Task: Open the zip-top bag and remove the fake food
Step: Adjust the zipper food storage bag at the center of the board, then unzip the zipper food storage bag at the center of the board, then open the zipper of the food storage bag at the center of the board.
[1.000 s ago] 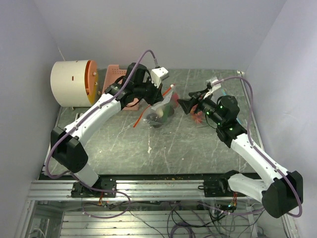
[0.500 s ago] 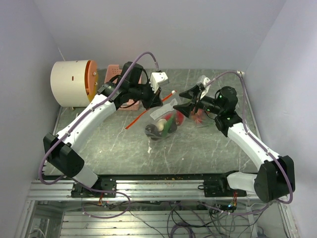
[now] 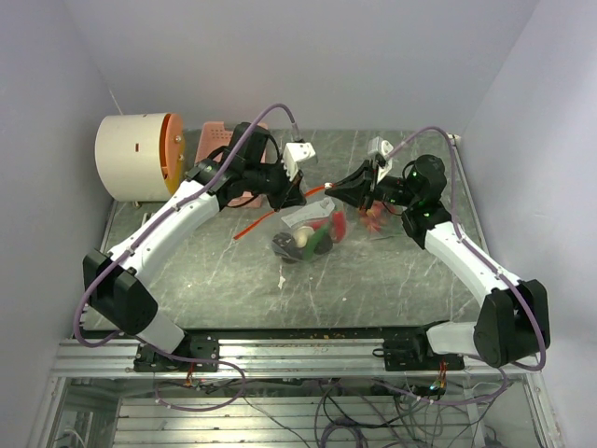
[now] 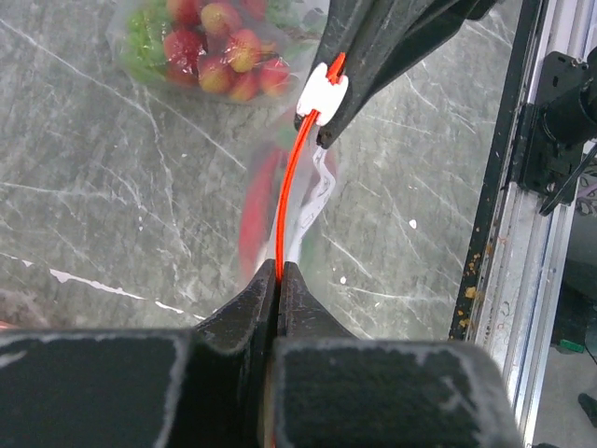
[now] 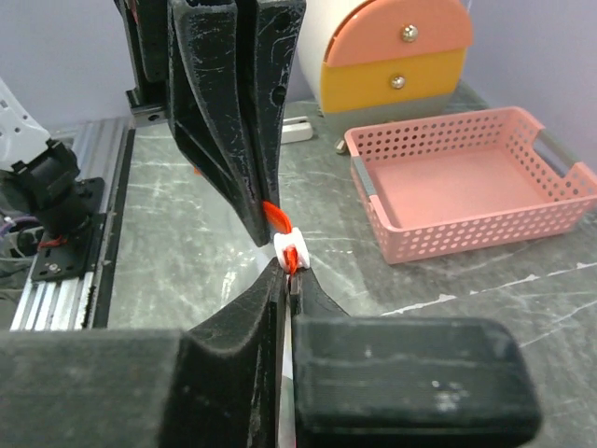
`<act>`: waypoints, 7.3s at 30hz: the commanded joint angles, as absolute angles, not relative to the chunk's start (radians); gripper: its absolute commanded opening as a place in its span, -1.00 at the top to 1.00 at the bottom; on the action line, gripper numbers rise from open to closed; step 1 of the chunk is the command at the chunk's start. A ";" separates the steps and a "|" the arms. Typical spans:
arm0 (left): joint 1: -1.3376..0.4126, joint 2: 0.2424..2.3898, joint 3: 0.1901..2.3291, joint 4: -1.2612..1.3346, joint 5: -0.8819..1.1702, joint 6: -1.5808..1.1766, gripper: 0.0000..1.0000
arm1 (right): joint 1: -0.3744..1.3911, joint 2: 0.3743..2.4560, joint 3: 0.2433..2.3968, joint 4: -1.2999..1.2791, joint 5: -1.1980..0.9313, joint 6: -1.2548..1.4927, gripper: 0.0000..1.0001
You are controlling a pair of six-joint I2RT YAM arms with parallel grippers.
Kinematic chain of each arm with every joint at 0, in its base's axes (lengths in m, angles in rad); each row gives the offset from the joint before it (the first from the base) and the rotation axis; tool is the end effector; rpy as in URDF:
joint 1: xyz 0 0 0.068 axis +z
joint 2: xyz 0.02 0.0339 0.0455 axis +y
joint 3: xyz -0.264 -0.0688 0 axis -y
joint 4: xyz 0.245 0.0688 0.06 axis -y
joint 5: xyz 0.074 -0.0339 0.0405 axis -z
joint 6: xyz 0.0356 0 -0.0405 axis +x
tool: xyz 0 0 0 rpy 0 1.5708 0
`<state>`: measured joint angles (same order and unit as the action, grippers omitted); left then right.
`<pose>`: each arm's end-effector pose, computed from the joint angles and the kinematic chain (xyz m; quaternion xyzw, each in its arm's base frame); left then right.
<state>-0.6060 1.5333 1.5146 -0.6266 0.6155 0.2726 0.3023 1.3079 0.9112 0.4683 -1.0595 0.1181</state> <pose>0.2665 -0.2097 0.3707 0.4851 0.7143 -0.3379 0.3746 0.2693 0.1165 0.3356 -0.4224 0.5514 0.4685 0.5459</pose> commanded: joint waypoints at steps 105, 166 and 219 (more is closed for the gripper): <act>-0.556 1.400 1.186 0.004 0.943 0.107 0.86 | 0.345 1.119 0.948 0.292 -0.933 0.105 1.00; -0.656 1.182 0.655 0.321 0.200 -0.324 0.86 | 0.350 1.504 1.109 0.308 -0.446 0.213 0.66; -0.822 1.423 0.741 0.541 0.184 -0.422 0.86 | 0.339 1.123 0.550 0.310 -0.104 0.935 -0.41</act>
